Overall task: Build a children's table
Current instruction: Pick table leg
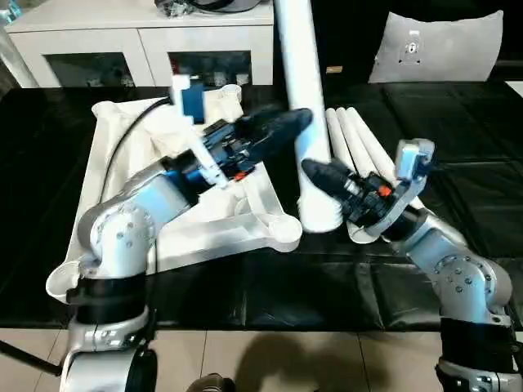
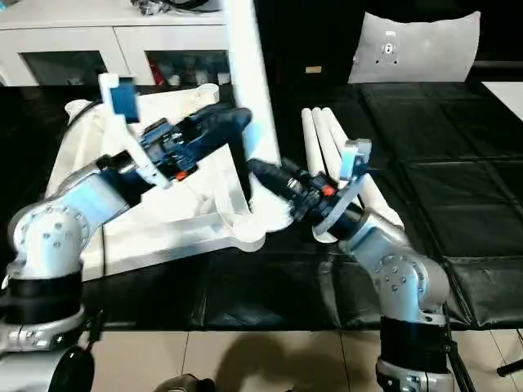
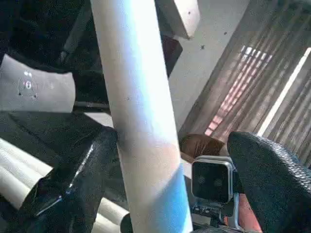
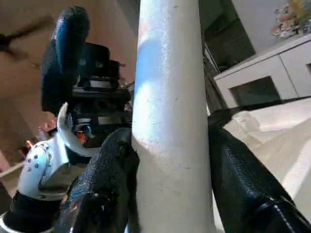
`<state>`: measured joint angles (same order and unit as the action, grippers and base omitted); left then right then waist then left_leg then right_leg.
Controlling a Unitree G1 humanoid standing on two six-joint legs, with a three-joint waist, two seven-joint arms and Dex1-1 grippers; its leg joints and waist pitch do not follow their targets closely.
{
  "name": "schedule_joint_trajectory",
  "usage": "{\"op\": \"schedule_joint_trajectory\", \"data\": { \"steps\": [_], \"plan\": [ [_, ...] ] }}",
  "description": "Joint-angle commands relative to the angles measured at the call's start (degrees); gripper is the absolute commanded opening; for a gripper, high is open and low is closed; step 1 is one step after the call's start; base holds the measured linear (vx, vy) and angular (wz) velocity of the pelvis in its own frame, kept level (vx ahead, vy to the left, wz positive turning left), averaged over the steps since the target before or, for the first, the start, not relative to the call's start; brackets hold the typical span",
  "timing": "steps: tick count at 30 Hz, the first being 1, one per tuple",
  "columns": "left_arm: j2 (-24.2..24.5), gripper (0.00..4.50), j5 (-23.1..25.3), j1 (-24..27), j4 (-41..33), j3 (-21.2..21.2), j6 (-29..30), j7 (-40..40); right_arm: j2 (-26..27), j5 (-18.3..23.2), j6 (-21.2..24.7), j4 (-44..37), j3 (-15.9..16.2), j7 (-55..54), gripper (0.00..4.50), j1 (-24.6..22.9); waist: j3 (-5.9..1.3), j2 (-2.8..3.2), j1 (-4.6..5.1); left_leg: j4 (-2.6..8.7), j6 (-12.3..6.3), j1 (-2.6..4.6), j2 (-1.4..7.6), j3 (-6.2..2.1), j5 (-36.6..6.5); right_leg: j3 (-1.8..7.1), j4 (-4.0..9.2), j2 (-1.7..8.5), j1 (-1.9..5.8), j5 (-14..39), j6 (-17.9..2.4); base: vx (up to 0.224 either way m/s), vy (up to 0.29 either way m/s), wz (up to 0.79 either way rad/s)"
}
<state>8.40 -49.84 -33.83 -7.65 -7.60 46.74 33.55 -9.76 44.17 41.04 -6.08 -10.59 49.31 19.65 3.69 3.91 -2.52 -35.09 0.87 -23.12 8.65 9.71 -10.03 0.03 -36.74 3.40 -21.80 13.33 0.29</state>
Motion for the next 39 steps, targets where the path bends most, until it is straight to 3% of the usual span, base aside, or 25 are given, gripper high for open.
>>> {"op": "schedule_joint_trajectory", "data": {
  "steps": [1,4,6,8,10,11,16,19,24,25,26,28,35,39],
  "plan": [
    [0.2,4.12,0.5,0.1,0.0,1.0,1.1,-0.6,-0.2,0.5,-0.7,-1.8,1.2,0.8,1.91,-0.1,-4.43,-0.61,-0.22,3.44,-1.84,1.42,2.98,-1.11,-5.6,1.23,4.65,3.47,2.18,3.7,-13.3,0.000,0.000,0.00],
    [-0.4,4.12,2.1,0.3,-0.4,1.8,-1.0,-1.2,0.2,-1.6,-2.7,-2.2,2.2,-0.2,1.91,-0.3,-4.34,-0.61,-0.31,3.52,-1.83,1.37,3.13,-1.15,-5.7,1.24,4.76,3.57,2.13,3.9,-13.0,0.000,0.000,0.00],
    [-0.7,3.77,3.5,0.5,-0.7,2.1,-3.4,-1.5,0.5,-3.8,-4.9,-2.0,3.2,-1.1,1.91,-0.5,-4.23,-0.50,-0.28,3.61,-1.55,1.39,3.10,-1.15,-6.3,1.24,4.77,3.56,2.09,4.4,-12.9,0.000,0.000,0.00],
    [-0.7,3.77,5.0,0.5,-0.7,2.6,-5.0,-1.7,0.7,-5.2,-6.4,-1.7,3.8,-1.6,1.91,-0.4,-4.07,-0.57,-0.11,3.75,-1.11,1.38,3.17,-1.18,-7.6,1.28,4.98,3.57,2.04,5.7,-12.4,0.000,0.000,0.00],
    [0.4,3.58,11.1,2.2,-1.5,6.3,-9.9,-1.2,2.0,-13.7,-16.0,-0.1,7.7,-4.3,1.91,-0.8,-3.91,-0.34,0.02,4.01,-0.42,1.32,3.47,-1.41,-8.8,1.33,5.27,3.79,1.73,7.5,-11.1,0.000,0.000,0.00],
    [0.4,3.33,11.5,2.5,-1.8,6.8,-10.1,-1.3,2.3,-13.9,-16.3,0.0,8.2,-4.3,1.91,-1.0,-3.86,-0.31,0.16,4.13,0.32,1.30,3.43,-1.42,-9.0,1.34,5.20,3.81,1.76,7.6,-10.6,0.000,0.000,0.00],
    [-0.1,3.29,13.9,3.8,-2.8,8.8,-11.5,-2.8,3.4,-16.3,-19.5,1.4,10.1,-5.2,1.91,-1.3,-3.93,-0.12,0.55,4.22,-0.35,1.49,3.39,-1.44,-9.5,1.25,4.97,3.53,1.89,4.2,-11.9,0.000,0.000,0.00],
    [0.1,3.29,17.9,4.5,-3.1,11.1,-15.0,-3.5,4.1,-20.3,-24.4,4.2,11.6,-7.2,1.91,-1.4,-3.69,-0.35,0.69,4.36,-0.99,1.32,3.48,-1.43,-9.7,1.23,5.10,3.68,1.88,4.2,-12.0,0.000,0.000,0.00],
    [0.2,3.29,22.1,5.2,-3.2,12.2,-19.5,-4.2,5.3,-21.8,-27.7,6.6,11.7,-8.2,1.91,-1.3,-3.79,-0.32,0.84,4.28,-2.24,1.33,3.54,-1.39,-7.9,1.14,4.97,3.71,1.99,1.0,-12.5,0.000,0.000,0.00],
    [0.7,3.29,23.3,5.4,-3.5,12.9,-20.0,-4.3,5.3,-22.1,-28.1,6.8,12.0,-8.2,1.91,-1.3,-3.68,-1.24,0.98,4.30,-2.78,1.25,3.57,-1.24,-7.5,1.16,5.04,3.61,2.04,0.0,-12.5,0.000,0.000,0.00],
    [0.8,3.29,23.6,5.5,-3.5,13.0,-20.1,-4.4,5.3,-22.1,-28.2,6.9,12.0,-8.2,1.91,-1.3,-3.68,-0.70,0.78,4.29,-3.14,1.30,3.56,-1.31,-7.2,1.12,4.87,3.75,2.03,0.1,-12.7,0.000,0.000,0.00],
    [1.1,3.29,25.0,5.8,-3.7,13.9,-21.0,-4.6,5.5,-22.2,-28.7,7.7,12.5,-7.9,1.90,-1.0,-3.67,-0.94,0.86,4.22,-3.58,1.23,3.59,-1.25,-6.6,1.08,4.87,3.77,2.05,-0.1,-12.9,0.000,0.000,0.00],
    [2.1,3.29,28.7,6.0,-2.6,15.0,-23.7,-4.6,5.7,-22.8,-30.7,9.2,12.9,-8.1,1.89,-0.5,-3.42,-0.70,0.91,4.50,-3.14,1.37,3.79,-1.28,-8.8,1.05,5.16,3.77,1.77,2.9,-12.9,0.000,0.000,0.00],
    [2.3,3.29,29.4,5.9,-2.0,14.9,-24.3,-4.6,5.6,-22.8,-31.2,9.5,13.0,-8.3,1.89,-0.4,-3.48,-0.62,0.91,4.51,-2.59,1.36,3.76,-1.28,-8.5,1.05,4.97,3.82,1.81,1.7,-12.8,0.000,0.000,0.00]
  ]
}}
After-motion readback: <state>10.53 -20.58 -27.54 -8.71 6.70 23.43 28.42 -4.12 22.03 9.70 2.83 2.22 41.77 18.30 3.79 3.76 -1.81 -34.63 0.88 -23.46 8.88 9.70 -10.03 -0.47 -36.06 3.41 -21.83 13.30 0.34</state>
